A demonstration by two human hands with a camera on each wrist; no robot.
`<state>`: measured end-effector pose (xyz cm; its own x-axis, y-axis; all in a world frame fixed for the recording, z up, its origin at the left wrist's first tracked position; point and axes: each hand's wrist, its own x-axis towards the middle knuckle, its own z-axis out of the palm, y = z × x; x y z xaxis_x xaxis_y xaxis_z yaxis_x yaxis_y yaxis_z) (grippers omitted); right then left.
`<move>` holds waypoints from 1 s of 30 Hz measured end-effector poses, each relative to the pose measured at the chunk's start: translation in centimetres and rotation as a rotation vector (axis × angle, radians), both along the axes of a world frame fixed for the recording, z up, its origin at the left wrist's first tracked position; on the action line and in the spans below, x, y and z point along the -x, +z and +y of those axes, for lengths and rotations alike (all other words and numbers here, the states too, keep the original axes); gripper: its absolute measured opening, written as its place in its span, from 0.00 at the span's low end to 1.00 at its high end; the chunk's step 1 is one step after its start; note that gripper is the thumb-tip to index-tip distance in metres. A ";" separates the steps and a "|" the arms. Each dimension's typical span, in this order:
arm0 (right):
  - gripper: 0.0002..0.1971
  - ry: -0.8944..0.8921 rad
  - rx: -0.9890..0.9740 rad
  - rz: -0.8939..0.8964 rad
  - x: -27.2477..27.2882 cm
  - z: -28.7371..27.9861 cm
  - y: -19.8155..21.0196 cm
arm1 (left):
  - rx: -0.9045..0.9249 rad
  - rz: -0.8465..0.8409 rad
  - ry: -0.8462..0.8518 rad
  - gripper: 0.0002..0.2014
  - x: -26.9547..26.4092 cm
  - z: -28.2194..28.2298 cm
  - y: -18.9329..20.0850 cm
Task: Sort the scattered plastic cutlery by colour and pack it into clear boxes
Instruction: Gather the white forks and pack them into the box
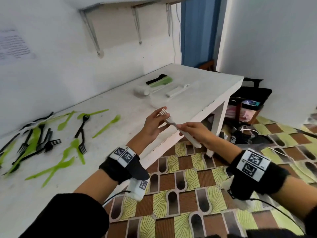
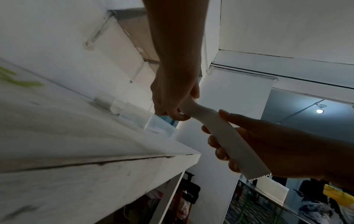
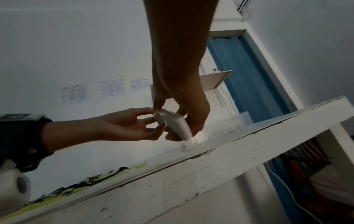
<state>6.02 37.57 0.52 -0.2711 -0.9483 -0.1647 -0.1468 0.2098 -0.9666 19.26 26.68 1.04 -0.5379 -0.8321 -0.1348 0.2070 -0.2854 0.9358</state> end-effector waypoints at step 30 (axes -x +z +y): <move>0.15 0.152 -0.004 0.182 23.9 -23.1 5.0 | 0.211 -0.151 -0.150 0.19 22.8 -22.4 6.4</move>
<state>-17.91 14.45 5.50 -0.1511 -0.9799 -0.1298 -0.3484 0.1757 -0.9207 -3.54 4.25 7.42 -0.6442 -0.7629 -0.0551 0.0310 -0.0980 0.9947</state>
